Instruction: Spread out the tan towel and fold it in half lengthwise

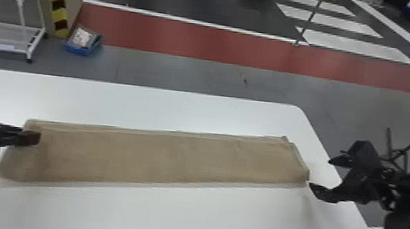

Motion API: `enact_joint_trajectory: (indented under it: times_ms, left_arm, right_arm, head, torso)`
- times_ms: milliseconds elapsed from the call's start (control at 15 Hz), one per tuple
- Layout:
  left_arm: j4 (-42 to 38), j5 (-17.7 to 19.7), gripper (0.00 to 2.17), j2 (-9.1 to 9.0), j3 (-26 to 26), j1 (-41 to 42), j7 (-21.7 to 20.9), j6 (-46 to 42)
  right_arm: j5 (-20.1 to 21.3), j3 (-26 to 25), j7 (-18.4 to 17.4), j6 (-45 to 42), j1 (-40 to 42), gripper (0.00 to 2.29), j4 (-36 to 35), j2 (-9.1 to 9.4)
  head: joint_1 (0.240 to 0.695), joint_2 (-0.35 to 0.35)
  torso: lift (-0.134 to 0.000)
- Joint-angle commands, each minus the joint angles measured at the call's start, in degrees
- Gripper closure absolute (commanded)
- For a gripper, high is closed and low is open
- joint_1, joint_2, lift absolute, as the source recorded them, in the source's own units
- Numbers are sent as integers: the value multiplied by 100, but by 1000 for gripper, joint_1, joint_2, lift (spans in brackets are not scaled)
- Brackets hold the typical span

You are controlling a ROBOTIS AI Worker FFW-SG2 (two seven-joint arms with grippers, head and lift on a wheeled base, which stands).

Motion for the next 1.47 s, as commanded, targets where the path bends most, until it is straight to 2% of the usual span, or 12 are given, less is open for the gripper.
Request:
enact_joint_trajectory:
  times_ms: [0, 133, 200, 267, 333, 400, 733, 867, 1000, 1333, 1400]
  left_arm:
    - [-140, 10, 630, 0, 22, 100, -18, -26]
    - [-254, 10, 633, 0, 31, 152, -80, -78]
    - [-280, 10, 772, 0, 31, 152, -124, -166]
    - [-280, 10, 1416, 0, 22, 152, -124, -184]
    - [-280, 10, 1949, 0, -4, 152, -62, -166]
    - [-280, -16, 2030, 0, -30, 152, -18, -166]
    - [-702, 151, 2037, -9, 93, 319, -89, -237]
    - [-1045, 503, 2037, -17, 286, 451, -133, -342]
    - [-1062, 740, 2037, -79, 400, 442, 43, -535]
    - [326, 424, 2030, -79, 216, -147, 597, -922]
    - [440, 406, 1932, -61, 137, -155, 773, -957]
  right_arm:
    - [0, 3, 0, 0, 0, 46, 5, -8]
    - [0, 12, 0, 0, 0, 46, 31, -8]
    - [9, 12, 0, 0, 0, 46, 40, -8]
    - [9, 21, 0, 0, 0, 46, 40, -8]
    - [0, 21, 0, 0, 0, 46, 40, 1]
    - [9, 21, 0, 0, 0, 46, 40, 1]
    - [9, -14, 0, 0, 9, 46, 49, -17]
    - [0, -41, 0, 0, 9, 46, 49, -43]
    - [9, -14, 0, 0, 9, 46, 49, -35]
    - [18, 47, 18, 0, 9, 46, 49, -26]
    - [18, 47, 27, 0, 9, 46, 40, -35]
  head:
    - [695, -264]
    - [695, -263]
    - [695, -264]
    - [695, -266]
    - [695, -267]
    - [695, -267]
    - [695, -268]
    - [695, -272]
    - [695, -275]
    - [695, -260]
    - [695, -250]
  torso:
    - [-118]
    - [-118]
    - [-118]
    - [-118]
    - [-118]
    - [-118]
    - [-118]
    - [-118]
    - [-118]
    - [-118]
    - [-118]
